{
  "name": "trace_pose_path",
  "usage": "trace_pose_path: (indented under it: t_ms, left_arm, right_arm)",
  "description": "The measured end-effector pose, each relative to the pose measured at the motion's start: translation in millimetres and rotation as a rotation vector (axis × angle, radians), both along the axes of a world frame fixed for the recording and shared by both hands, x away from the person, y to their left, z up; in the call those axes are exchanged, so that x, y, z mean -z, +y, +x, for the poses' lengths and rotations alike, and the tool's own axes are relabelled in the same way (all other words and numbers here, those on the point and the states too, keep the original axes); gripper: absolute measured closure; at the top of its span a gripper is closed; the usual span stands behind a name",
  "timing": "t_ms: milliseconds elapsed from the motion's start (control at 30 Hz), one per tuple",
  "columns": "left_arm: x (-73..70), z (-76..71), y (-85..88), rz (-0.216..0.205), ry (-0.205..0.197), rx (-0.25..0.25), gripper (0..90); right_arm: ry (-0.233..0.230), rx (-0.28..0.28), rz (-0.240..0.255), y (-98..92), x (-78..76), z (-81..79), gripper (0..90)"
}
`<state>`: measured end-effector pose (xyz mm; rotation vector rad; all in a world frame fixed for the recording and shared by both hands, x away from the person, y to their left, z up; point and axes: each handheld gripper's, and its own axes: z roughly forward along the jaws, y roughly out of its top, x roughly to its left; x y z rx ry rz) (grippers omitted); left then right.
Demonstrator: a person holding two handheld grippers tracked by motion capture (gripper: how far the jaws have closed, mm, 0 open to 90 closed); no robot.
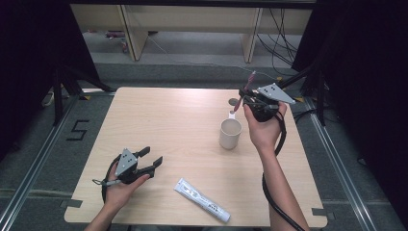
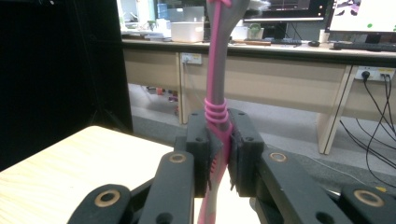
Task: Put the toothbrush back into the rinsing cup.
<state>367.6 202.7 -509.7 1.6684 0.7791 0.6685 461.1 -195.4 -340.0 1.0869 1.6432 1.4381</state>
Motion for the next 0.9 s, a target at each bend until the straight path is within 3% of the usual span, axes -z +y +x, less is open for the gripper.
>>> trace_pose_path:
  t_ms: [167, 467, 733, 767, 900]
  left_arm:
    - [0.0, -0.3, 0.1, -0.001, 0.001, 0.0, 35.8]
    - [0.6, 0.6, -1.8, -0.016, -0.001, 0.006, 35.7]
    - [-0.3, -0.4, -1.9, 0.001, 0.001, 0.003, 35.7]
    - [0.8, -0.2, -3.3, -0.017, 0.004, 0.005, 35.7]
    - [0.1, -0.2, -3.4, 0.003, 0.0, 0.009, 35.7]
  right_arm:
    - [0.001, -0.002, -0.025, 2.1, 2.7, 6.3, 80.5]
    - [0.011, 0.014, -0.027, 4.9, 8.3, 15.6, 80.5]
    - [0.013, 0.024, -0.036, 4.9, 11.3, 22.9, 80.4]
    - [0.016, 0.03, -0.037, 5.0, 11.5, 23.7, 80.5]
    - [0.01, 0.032, -0.034, 5.6, 12.8, 28.3, 80.5]
